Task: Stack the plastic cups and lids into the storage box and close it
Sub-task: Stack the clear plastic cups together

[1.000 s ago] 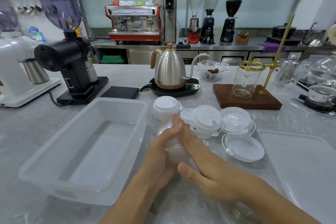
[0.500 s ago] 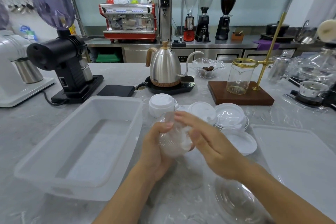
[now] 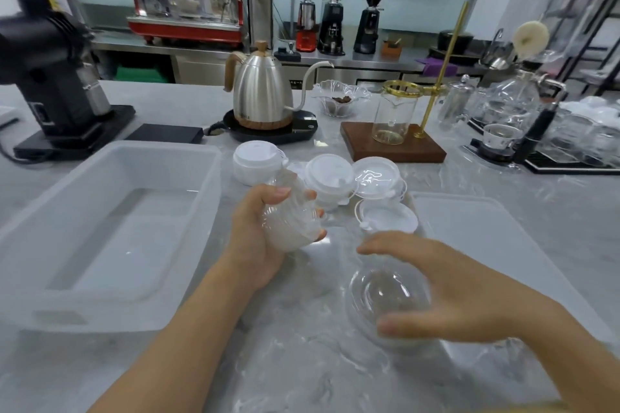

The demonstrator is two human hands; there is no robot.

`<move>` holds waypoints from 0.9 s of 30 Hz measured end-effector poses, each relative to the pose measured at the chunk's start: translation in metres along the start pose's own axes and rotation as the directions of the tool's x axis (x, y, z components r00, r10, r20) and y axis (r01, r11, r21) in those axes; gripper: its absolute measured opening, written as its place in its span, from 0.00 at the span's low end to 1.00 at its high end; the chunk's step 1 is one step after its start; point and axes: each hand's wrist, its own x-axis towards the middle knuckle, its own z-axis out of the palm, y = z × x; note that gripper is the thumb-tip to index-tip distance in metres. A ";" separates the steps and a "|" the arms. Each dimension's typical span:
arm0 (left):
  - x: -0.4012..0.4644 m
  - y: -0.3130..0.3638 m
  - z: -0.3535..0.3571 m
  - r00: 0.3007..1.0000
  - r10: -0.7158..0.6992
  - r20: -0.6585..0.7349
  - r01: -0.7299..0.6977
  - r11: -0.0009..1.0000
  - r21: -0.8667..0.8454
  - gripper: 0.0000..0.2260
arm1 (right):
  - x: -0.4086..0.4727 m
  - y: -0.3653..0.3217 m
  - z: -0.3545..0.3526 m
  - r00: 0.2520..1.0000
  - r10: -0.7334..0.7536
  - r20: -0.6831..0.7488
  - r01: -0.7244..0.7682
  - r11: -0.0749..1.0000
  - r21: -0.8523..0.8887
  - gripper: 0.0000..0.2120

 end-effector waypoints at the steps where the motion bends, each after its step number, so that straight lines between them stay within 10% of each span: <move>1: 0.000 0.000 0.000 1.000 0.003 -0.004 -0.003 1.000 0.008 0.11 | -0.003 -0.002 0.004 0.998 0.003 0.056 0.000 0.998 -0.055 0.44; 11: -0.001 0.003 -0.005 0.998 -0.002 -0.059 0.004 0.999 0.043 0.22 | 0.007 -0.021 0.010 0.994 0.009 0.113 0.023 0.961 -0.274 0.49; 27: -0.002 0.004 -0.007 0.996 -0.021 -0.082 0.025 0.999 0.046 0.17 | 0.021 0.006 0.011 0.994 0.029 -0.105 -0.015 0.990 0.140 0.36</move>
